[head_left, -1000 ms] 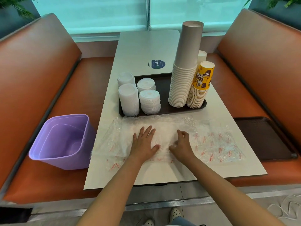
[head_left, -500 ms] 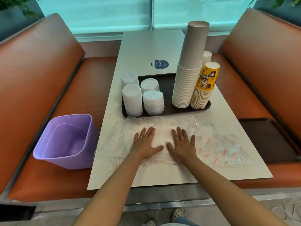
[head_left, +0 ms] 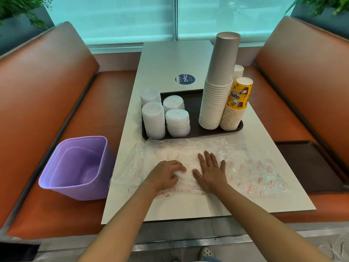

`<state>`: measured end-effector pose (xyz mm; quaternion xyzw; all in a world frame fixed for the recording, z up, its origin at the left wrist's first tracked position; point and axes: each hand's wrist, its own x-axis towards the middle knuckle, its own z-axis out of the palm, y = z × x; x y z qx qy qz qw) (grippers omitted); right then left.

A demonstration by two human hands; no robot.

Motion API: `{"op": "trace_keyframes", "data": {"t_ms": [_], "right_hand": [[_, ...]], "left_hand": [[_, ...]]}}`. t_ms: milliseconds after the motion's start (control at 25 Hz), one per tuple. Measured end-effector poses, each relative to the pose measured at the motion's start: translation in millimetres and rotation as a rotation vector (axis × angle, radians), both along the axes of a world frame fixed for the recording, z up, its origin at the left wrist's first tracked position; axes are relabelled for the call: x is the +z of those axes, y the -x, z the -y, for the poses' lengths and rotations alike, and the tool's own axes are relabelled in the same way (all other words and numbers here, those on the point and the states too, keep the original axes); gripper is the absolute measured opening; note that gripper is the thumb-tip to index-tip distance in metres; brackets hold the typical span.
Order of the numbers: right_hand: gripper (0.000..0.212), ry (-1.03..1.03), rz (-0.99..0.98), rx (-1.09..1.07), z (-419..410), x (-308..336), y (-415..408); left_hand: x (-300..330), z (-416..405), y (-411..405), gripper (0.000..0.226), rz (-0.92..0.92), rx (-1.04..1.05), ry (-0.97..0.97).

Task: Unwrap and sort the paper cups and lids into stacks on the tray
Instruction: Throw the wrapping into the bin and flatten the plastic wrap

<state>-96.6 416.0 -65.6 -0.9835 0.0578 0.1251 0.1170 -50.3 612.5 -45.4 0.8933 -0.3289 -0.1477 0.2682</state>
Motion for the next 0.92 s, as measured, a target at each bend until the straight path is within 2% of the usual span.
{"op": "trace_keyframes", "data": {"t_ms": [80,200,240,320,400,560,680,800,920], "right_hand": [[0.077,-0.019,0.186,0.062,3,-2,2],[0.069,-0.045,0.491,0.325,10,2,6],[0.066,-0.073,0.528,0.413,12,5,8],[0.063,-0.118,0.506,0.447,14,10,10],[0.059,-0.213,0.399,0.325,16,10,10],[0.02,-0.528,0.321,-0.005,23,11,5],[0.024,-0.679,0.274,-0.112,24,21,-2],[0.01,-0.75,0.302,-0.28,27,24,-16],[0.025,-0.793,0.323,-0.422,27,27,-29]], "left_hand": [[-1,2,0,0.035,-0.146,0.112,0.158],[5,3,-4,0.034,-0.302,0.211,0.211],[6,4,-7,0.033,-0.304,0.218,0.225],[7,4,-11,0.028,-0.298,0.24,0.272],[7,4,-15,0.025,-0.304,0.271,0.311],[3,3,-22,0.031,-0.351,0.311,0.324],[-2,10,-21,0.011,-0.379,0.447,0.434],[-4,20,-21,0.014,-0.293,0.584,0.411],[-4,27,-21,0.014,-0.191,0.647,0.333]]}}
